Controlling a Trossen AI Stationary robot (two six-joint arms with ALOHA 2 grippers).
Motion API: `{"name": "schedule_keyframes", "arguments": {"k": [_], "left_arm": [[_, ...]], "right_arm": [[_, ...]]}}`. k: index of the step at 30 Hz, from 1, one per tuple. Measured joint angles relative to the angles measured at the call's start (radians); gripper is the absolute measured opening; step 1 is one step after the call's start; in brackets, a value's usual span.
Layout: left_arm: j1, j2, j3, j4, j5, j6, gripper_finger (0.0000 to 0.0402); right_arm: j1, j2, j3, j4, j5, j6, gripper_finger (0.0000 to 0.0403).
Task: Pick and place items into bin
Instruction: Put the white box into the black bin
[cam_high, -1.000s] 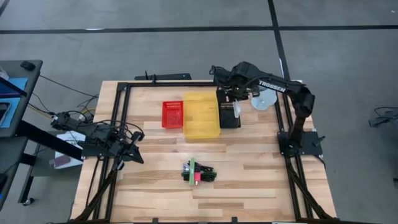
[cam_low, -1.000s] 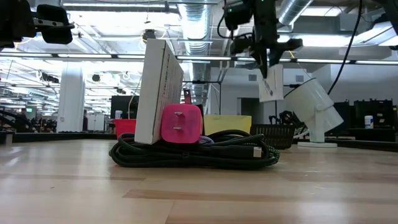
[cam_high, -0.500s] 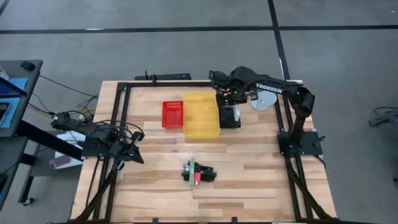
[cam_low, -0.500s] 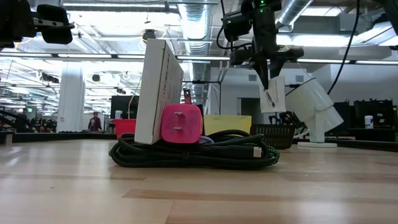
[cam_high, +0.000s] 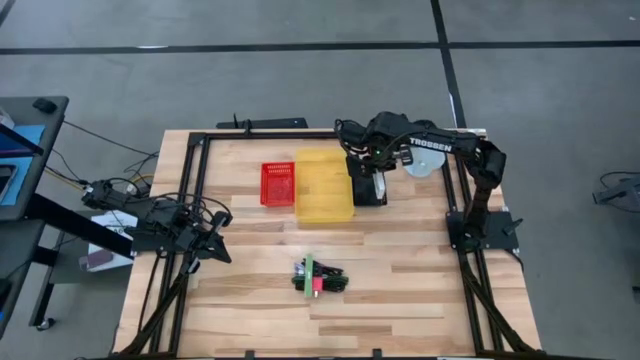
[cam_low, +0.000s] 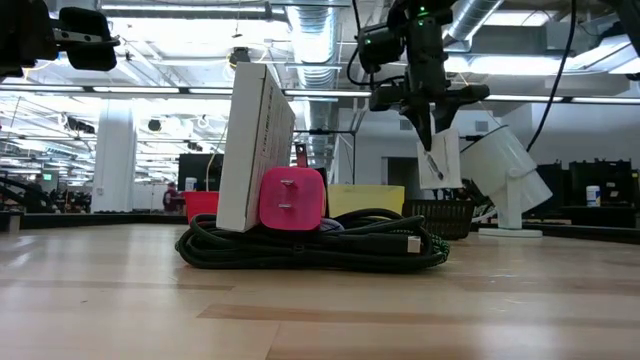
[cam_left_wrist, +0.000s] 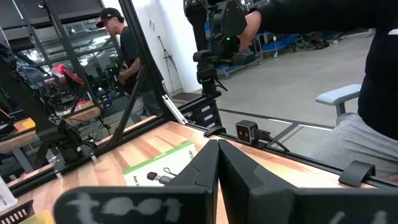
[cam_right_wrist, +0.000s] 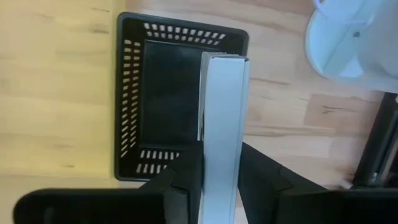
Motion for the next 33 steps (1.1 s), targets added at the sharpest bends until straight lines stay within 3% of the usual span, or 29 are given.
{"name": "schedule_keyframes", "arguments": {"k": [33], "left_arm": [[0.0,0.0,0.0,0.0,0.0,0.0,0.0]], "right_arm": [[0.006,0.0,0.0,0.039,0.006,-0.019,0.0089]]}}
